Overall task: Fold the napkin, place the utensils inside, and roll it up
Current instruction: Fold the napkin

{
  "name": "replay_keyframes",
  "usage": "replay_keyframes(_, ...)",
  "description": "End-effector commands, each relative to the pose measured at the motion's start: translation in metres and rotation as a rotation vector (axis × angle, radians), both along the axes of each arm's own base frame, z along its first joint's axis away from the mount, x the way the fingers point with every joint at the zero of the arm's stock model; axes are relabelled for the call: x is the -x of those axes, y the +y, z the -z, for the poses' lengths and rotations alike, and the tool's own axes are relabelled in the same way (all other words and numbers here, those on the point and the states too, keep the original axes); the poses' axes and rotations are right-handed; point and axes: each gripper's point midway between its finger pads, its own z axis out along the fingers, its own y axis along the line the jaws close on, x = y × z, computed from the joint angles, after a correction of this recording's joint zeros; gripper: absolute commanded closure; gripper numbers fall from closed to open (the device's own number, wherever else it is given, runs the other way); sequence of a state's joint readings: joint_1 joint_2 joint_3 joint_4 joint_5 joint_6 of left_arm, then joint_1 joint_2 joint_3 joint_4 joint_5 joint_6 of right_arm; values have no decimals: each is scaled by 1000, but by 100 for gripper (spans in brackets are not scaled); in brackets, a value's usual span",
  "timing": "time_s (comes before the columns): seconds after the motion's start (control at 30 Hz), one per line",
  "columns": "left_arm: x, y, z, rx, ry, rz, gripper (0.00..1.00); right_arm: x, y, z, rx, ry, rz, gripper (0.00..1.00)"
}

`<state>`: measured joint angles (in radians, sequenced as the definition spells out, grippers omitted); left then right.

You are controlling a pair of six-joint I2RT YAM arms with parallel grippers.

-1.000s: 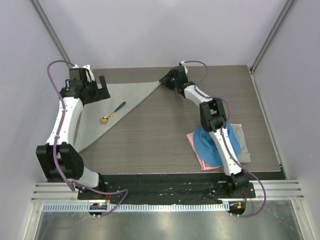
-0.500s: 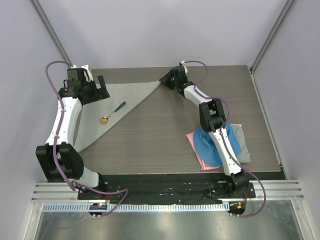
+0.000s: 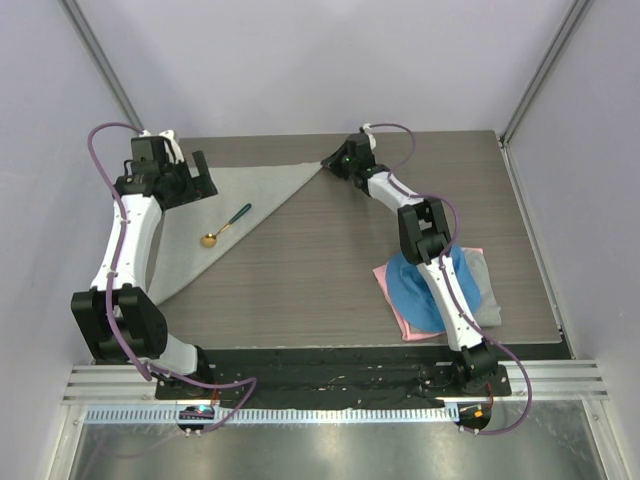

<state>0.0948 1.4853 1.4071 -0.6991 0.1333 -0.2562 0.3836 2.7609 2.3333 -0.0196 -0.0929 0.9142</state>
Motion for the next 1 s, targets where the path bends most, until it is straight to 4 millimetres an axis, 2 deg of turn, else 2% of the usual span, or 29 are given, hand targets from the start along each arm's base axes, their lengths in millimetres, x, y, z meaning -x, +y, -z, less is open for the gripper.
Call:
replay_keyframes(0.0,-7,2,-27,3,-93,0,0,-1,-10,10,30,7,52,95)
replay_keyframes(0.03,-6,2,-26,4,-90,-2,0,1,-13,14,42,15,56,96)
replay_keyframes(0.07,-6,2,-26,4,-89,1,0,-5,-15,-5,35,-30,75,98)
replay_keyframes(0.1,-6,2,-26,5,-89,0,0,-5,-15,-12,31,-48,76,99)
replay_keyframes(0.13,-6,2,-26,4,-88,1,0,-3,-18,-9,36,-43,77,99)
replay_keyframes(0.17,-6,2,-25,5,-86,2,0,-7,-27,-13,53,-57,121,99)
replay_keyframes(0.2,-6,2,-25,7,-88,2,0,-10,-29,-30,47,-87,133,99)
replay_keyframes(0.23,-6,2,-25,7,-86,2,0,-8,-35,-26,60,-81,145,99)
replay_keyframes(0.27,-6,1,-25,10,-91,4,0,-9,-40,-31,64,-90,158,99)
replay_keyframes(0.3,-5,1,-25,10,-88,6,0,-11,-45,-47,61,-119,178,99)
replay_keyframes(0.37,-6,0,-24,16,-88,8,0,-10,-58,-47,80,-117,199,99)
replay_keyframes(0.5,-6,-5,-25,35,-92,20,0,-13,-93,-66,99,-143,256,99)
replay_keyframes(0.7,-5,-10,-23,66,-93,35,0,-1,-150,-87,160,-161,344,99)
replay_keyframes(0.73,-6,-12,-24,78,-99,38,0,5,-169,-74,181,-133,371,99)
replay_keyframes(0.77,-5,-13,-22,83,-94,39,0,9,-177,-91,178,-157,387,99)
replay_keyframes(0.8,-6,-13,-21,87,-94,36,0,12,-186,-93,192,-163,395,99)
replay_keyframes(0.83,-6,-14,-22,95,-98,36,0,19,-201,-83,220,-138,411,99)
replay_keyframes(0.87,-6,-15,-21,97,-97,34,0,23,-211,-99,230,-159,432,99)
replay_keyframes(0.93,-5,-16,-16,105,-90,32,0,36,-227,-92,279,-142,441,99)
replay_keyframes(0.97,-5,-16,-15,111,-88,29,0,38,-238,-104,286,-160,457,99)
